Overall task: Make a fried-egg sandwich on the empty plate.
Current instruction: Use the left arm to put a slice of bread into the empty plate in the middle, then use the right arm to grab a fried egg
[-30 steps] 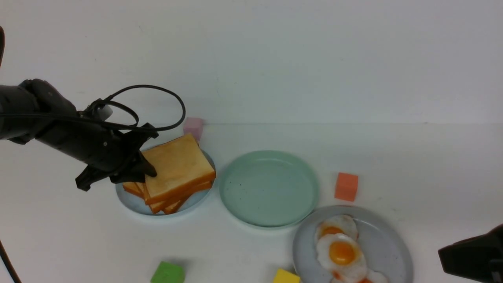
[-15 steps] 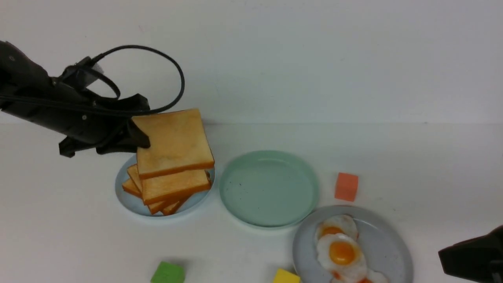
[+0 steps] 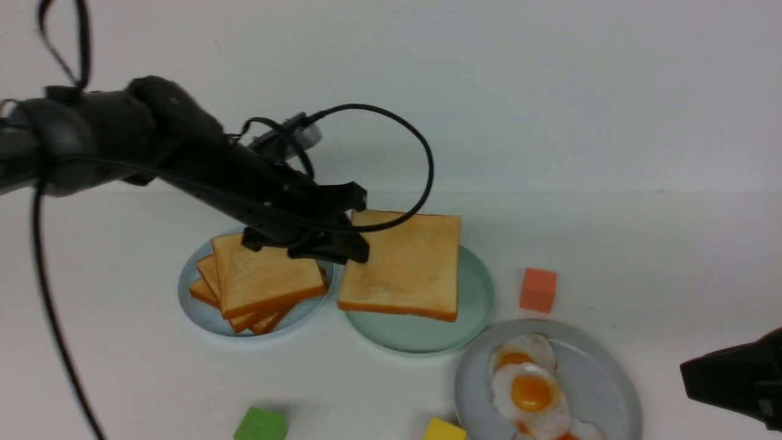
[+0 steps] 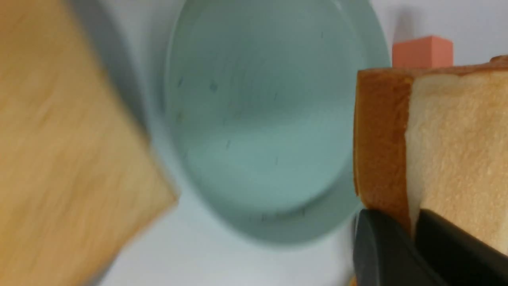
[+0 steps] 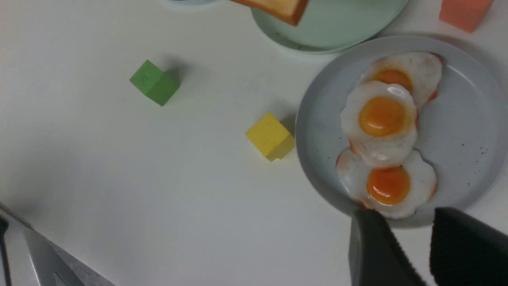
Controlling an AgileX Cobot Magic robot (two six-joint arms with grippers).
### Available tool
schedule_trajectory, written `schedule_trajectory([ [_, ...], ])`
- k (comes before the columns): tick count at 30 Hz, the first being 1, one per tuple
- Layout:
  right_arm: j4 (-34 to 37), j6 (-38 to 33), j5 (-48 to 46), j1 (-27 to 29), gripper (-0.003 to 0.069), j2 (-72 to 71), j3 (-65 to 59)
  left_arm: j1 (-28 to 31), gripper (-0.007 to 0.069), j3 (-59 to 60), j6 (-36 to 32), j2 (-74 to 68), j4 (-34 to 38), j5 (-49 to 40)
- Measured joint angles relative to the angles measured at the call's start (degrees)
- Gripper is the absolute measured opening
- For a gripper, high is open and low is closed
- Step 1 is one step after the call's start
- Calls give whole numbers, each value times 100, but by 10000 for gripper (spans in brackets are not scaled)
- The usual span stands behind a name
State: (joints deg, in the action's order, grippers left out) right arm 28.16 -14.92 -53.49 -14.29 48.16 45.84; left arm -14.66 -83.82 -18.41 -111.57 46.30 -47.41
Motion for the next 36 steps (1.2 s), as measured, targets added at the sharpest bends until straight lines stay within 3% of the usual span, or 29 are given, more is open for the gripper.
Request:
schedule_trajectory([
  [8,-71,0,-9,0,242,0,0,-36,70,-1041,498,-1229,-48,-149],
  [18,-115,0,-9,0,242,0,0,-36,77,-1204,685,-1586,-48,-80],
  [23,-115,0,-12,0,242,47,0,-36,170,-1209,710,-1586,-71,-60],
  [28,-141,117,-141,0,242,281,5,-36,350,-1211,710,-1574,-84,-158],
  [31,-159,229,-221,0,242,356,5,-16,417,-1222,710,-1469,-150,-228],
  [36,-189,707,-596,0,242,465,115,191,449,-1459,717,-992,-482,-649],
])
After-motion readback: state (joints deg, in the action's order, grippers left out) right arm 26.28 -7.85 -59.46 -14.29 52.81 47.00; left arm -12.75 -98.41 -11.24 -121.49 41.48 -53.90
